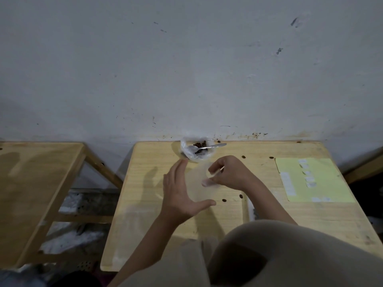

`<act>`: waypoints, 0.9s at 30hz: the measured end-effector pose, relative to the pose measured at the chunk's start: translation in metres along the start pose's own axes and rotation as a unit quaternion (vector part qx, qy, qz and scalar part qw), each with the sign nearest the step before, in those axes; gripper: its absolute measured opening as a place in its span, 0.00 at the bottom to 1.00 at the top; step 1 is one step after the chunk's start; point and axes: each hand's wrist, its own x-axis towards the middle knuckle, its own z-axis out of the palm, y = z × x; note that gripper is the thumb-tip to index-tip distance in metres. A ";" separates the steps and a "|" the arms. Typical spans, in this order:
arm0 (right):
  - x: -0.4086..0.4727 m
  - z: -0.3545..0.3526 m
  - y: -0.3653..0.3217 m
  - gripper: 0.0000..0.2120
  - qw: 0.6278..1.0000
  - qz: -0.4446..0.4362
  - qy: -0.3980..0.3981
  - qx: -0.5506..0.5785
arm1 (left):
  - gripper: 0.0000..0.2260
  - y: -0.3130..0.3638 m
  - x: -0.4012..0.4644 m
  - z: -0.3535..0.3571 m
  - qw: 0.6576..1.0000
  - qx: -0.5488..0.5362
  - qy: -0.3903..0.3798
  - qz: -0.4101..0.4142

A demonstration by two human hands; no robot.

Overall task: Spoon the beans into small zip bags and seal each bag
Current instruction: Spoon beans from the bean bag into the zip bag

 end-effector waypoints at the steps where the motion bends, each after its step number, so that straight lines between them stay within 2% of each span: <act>1: 0.001 0.003 0.001 0.22 1.000 -0.003 -0.008 0.008 | 0.52 0.002 0.003 0.004 1.000 0.023 -0.006 0.018; 3: 0.005 0.009 0.003 0.20 0.999 -0.008 -0.020 0.027 | 0.47 0.003 0.007 0.012 0.999 0.029 -0.007 0.026; 7: 0.015 0.014 0.013 0.10 0.994 -0.003 -0.012 0.109 | 0.40 -0.004 0.012 0.019 1.000 -0.023 0.003 0.008; 10: 0.026 0.014 0.024 0.09 0.981 0.022 0.037 0.192 | 0.38 -0.013 0.016 0.022 0.999 -0.038 0.023 -0.002; 13: 0.050 0.014 0.038 0.08 0.946 0.095 0.117 0.286 | 0.37 -0.025 0.024 0.024 0.999 -0.031 0.033 -0.019; 15: 0.072 0.015 0.047 0.10 0.911 0.166 0.176 0.335 | 0.37 -0.035 0.032 0.026 0.999 -0.025 0.017 -0.040; 17: 0.095 0.017 0.055 0.16 0.873 0.223 0.213 0.379 | 0.39 -0.044 0.042 0.029 0.998 -0.018 -0.003 -0.055; 21: 0.139 0.027 0.063 0.20 0.834 0.251 0.222 0.438 | 0.41 -0.054 0.069 0.032 0.992 -0.039 -0.050 -0.107; 25: 0.167 0.033 0.058 0.10 0.811 0.256 0.253 0.462 | 0.45 -0.060 0.099 0.037 0.978 -0.071 -0.122 -0.155; 27: 0.172 0.031 0.057 0.05 0.811 0.239 0.261 0.466 | 0.45 -0.063 0.111 0.041 0.969 -0.071 -0.159 -0.174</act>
